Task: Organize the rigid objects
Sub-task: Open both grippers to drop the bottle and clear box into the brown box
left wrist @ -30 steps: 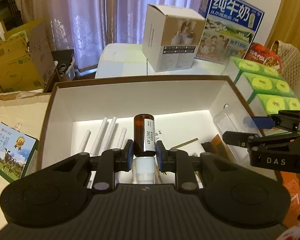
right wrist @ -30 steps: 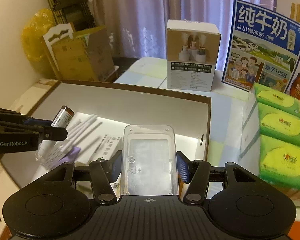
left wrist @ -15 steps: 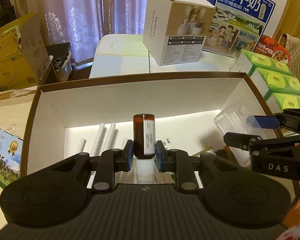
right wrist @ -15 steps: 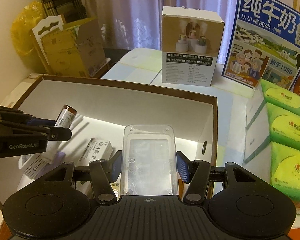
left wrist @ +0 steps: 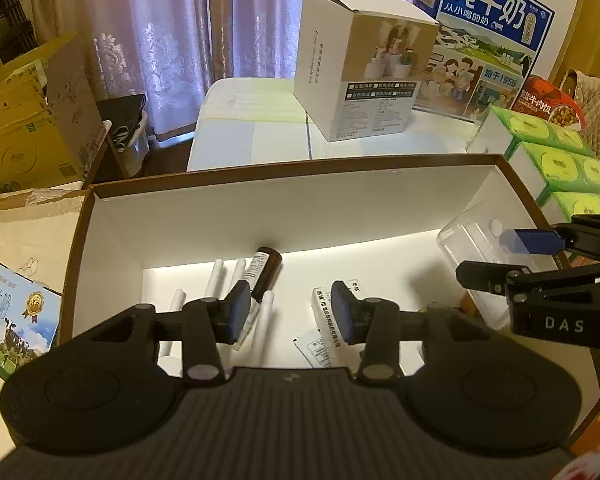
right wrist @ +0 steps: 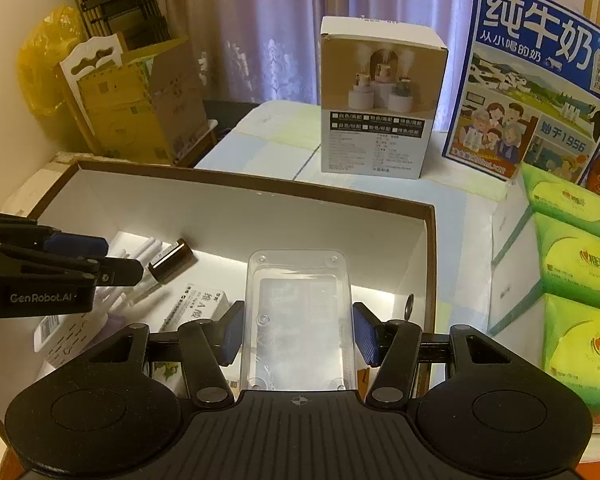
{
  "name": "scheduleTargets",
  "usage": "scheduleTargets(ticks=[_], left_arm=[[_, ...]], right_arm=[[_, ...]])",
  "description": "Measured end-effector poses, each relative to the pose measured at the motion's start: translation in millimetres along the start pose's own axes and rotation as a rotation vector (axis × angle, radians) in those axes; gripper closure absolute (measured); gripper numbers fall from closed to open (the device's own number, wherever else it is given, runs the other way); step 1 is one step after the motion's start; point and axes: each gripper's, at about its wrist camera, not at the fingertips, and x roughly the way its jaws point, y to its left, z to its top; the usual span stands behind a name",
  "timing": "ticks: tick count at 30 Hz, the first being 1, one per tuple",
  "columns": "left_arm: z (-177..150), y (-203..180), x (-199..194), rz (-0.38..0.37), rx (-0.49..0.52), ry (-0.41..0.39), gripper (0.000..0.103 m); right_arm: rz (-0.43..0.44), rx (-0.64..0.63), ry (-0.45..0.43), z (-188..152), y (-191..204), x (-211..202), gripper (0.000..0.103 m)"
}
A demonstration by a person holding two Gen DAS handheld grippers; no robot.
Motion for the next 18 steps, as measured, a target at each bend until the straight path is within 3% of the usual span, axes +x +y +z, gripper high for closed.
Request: scheduleTargets(ticks=[7,11,18], left_arm=[[-2.6,2.1,-7.1,-0.005,-0.005,-0.014,0.057],[-4.1,2.3,-14.2,0.004,-0.001,-0.038,0.044],[-9.4,4.3,-29.9,0.011,-0.005,-0.075,0.036]], right_arm=[[0.035,0.013,-0.067,4.0,3.8,-4.6,0.05],[0.046,0.044,-0.121,8.0,3.8,-11.9,0.049],[0.064,0.024,-0.096,0.1,8.8,-23.8,0.042]])
